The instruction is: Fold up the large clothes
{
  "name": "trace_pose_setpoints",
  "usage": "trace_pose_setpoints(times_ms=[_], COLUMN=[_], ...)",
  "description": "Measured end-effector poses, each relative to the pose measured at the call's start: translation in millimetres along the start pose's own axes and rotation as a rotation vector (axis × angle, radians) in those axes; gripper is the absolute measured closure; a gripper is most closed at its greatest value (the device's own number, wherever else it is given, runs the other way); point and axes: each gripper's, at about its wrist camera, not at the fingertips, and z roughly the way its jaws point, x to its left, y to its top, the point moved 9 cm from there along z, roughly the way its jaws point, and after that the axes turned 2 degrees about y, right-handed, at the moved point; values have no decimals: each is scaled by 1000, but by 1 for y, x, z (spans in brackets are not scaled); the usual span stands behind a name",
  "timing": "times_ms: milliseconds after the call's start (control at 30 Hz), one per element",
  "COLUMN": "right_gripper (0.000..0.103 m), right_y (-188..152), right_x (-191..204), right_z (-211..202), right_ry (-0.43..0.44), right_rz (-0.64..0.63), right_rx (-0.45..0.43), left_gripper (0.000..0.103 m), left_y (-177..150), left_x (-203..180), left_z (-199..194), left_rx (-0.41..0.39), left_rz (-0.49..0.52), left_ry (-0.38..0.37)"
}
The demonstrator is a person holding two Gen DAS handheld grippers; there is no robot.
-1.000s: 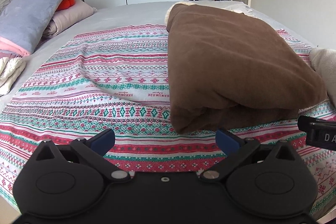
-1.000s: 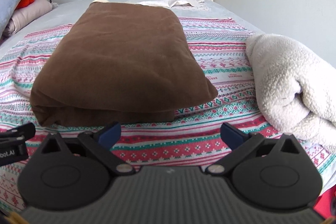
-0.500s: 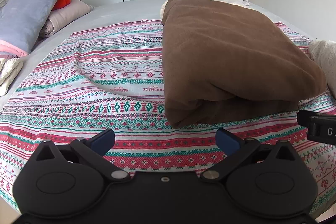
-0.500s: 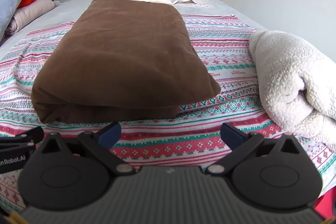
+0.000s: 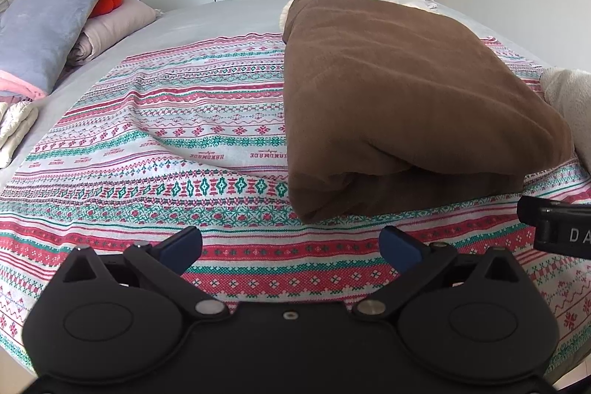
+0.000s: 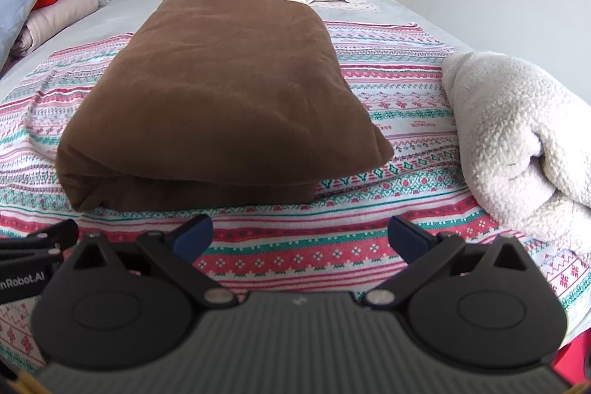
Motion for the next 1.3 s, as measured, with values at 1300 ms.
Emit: trace_pose_setpoints(times_ms=[1300], right_gripper=[0], right_y=[-3], right_x=[1], right_z=[1], right_ry=[-2], right_rz=[-3], right_rx=[5], left_gripper=[0], left_y=[-1], left_x=[0], left_z=[-1], left_rx=[1], left_rz=[0], left_ry=[-1])
